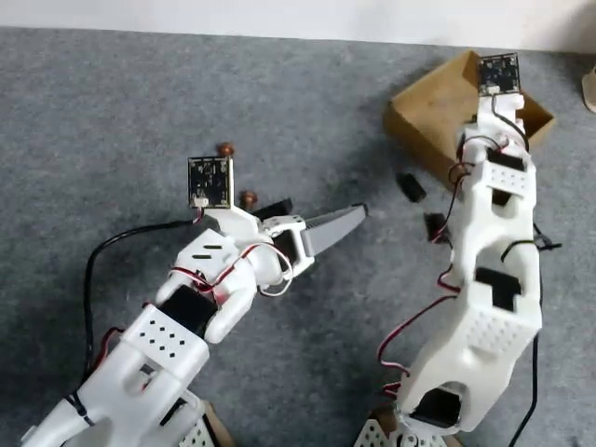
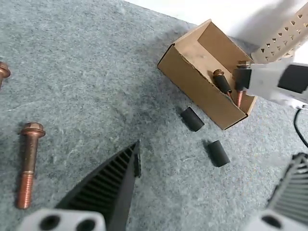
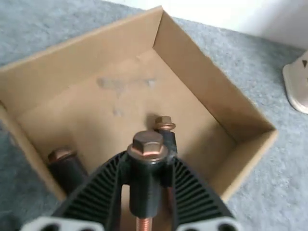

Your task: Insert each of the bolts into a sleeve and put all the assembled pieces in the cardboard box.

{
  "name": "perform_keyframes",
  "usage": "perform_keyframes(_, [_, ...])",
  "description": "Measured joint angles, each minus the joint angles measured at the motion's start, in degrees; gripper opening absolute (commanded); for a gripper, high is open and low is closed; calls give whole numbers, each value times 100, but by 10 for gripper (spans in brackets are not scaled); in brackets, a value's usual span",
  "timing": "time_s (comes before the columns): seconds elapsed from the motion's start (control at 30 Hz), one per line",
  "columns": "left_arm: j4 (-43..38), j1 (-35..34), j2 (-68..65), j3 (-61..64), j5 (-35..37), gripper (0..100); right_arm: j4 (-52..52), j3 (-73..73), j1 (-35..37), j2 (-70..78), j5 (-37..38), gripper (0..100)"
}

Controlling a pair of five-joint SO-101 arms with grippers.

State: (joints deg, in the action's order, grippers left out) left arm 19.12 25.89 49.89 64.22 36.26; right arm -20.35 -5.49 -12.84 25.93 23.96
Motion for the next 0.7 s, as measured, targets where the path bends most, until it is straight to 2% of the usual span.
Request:
perform_keyframes(0.37, [0, 0, 0, 0, 0, 421, 0, -440, 18, 905, 0, 8])
perform_keyframes(0.47, [0, 0, 0, 0, 0, 421, 0, -448, 35, 905, -53, 88])
perform_keyframes(0.53, [0, 0, 0, 0, 0, 421, 0, -448, 35, 905, -352, 154])
perform_keyframes(0.7, [0, 0, 0, 0, 0, 421, -607, -949, 70, 905, -756, 166])
